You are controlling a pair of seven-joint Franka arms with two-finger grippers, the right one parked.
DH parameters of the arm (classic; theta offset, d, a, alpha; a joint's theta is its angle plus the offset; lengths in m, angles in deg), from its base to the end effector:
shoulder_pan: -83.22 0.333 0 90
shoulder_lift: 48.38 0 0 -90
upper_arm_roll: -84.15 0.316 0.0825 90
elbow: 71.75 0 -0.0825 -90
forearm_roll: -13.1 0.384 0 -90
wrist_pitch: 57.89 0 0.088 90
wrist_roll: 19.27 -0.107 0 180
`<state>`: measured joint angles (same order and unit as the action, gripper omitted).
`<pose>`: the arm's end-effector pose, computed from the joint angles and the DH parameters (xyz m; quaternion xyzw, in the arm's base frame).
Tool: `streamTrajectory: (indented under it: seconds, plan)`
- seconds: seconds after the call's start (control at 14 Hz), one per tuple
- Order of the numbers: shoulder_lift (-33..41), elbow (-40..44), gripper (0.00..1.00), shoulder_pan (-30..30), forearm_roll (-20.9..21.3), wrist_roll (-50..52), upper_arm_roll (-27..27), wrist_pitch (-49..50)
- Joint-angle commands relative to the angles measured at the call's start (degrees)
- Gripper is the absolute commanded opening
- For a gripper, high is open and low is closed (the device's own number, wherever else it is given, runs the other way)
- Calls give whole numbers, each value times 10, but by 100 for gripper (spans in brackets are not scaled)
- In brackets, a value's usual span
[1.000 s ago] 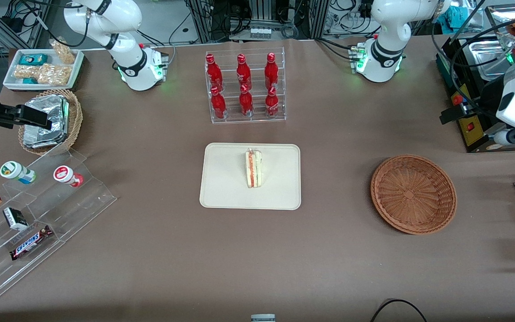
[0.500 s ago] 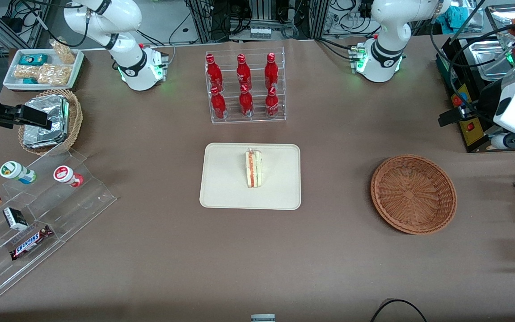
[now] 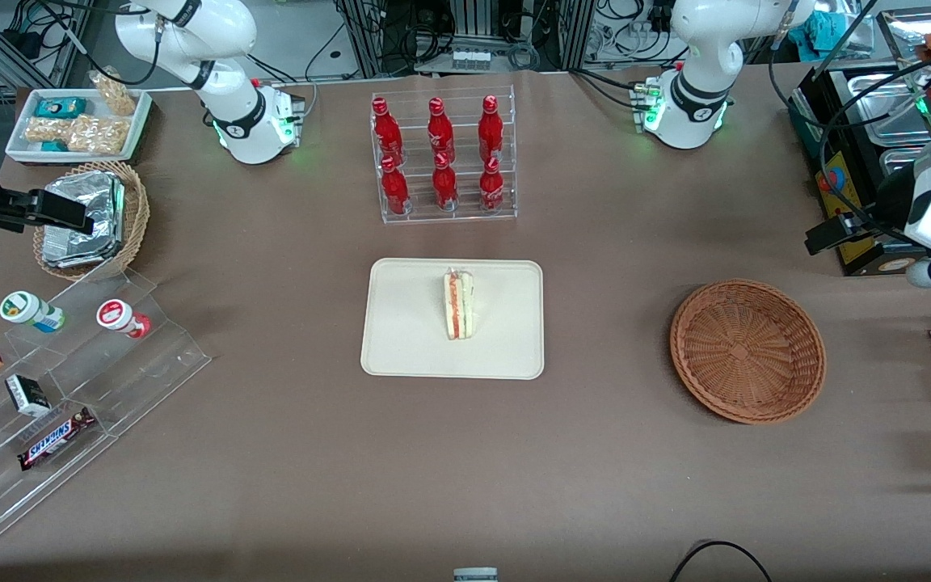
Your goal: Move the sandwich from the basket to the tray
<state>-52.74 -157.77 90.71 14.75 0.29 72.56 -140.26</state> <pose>0.5618 -0.0324 0.6044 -0.9884 -0.1349 0.0662 0.0207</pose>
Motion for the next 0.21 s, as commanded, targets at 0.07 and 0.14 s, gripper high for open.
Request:
streamTrajectory:
  seconds: [0.07, 0.14]
  plan:
    - [-5, 12, 100, 5, 6, -2, -7, 7]
    - [-5, 11, 100, 4, 10, -2, -8, 7]
